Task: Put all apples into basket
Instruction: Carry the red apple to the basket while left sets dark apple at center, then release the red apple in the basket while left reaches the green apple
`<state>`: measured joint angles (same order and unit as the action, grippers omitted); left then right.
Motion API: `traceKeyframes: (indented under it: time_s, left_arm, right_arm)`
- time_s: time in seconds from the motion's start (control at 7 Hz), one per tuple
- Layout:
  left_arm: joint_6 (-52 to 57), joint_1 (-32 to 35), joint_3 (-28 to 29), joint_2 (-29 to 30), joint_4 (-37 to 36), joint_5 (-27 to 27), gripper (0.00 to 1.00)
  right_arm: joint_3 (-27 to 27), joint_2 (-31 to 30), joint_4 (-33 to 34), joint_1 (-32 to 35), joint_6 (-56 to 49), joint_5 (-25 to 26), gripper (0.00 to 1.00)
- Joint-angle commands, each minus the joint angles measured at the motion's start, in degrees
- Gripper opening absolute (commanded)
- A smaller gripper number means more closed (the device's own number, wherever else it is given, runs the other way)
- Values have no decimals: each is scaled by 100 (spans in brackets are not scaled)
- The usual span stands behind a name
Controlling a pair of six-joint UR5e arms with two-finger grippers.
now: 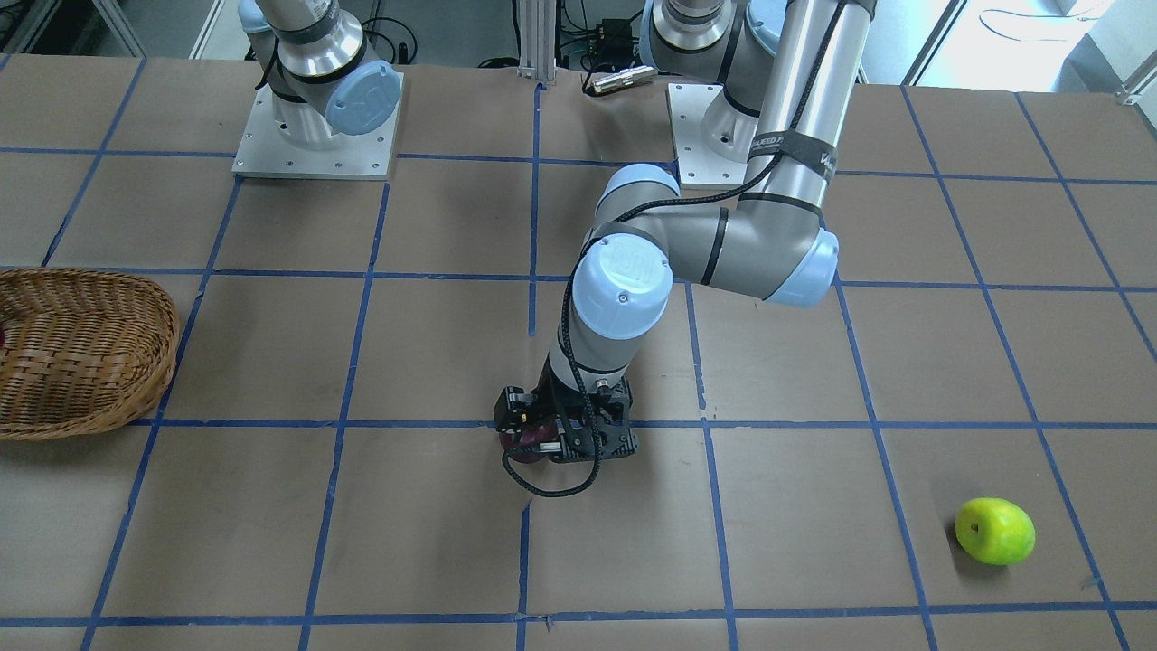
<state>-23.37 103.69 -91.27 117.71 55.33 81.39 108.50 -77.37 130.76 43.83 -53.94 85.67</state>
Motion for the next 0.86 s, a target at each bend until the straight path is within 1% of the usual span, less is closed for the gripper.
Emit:
traceKeyframes:
  time_s: [0.0,0.14,0.29,0.43,0.57,0.71]
  left_arm:
    - [2007,-1423,1053,-642,2662,322,100]
    - [3378,-2275,1207,-662,3059,847,100]
    - [3949,-2997,1313,-462,3046,887,100]
    - [4781,-3439,1340,-199,2576,879,100]
    - [5599,-3670,1357,326,1866,905,100]
    - [6007,-3951,1453,740,1441,888,100]
  right_arm:
    - [-13,73,38,-68,-143,-42,100]
    - [39,-66,-67,-33,-126,-33,100]
    - [57,-390,-582,98,48,-59,100]
    - [40,-663,-1161,639,729,-59,100]
    - [14,-779,-1254,1497,1962,-51,100]
    - [5,-771,-1176,2480,3306,-50,100]
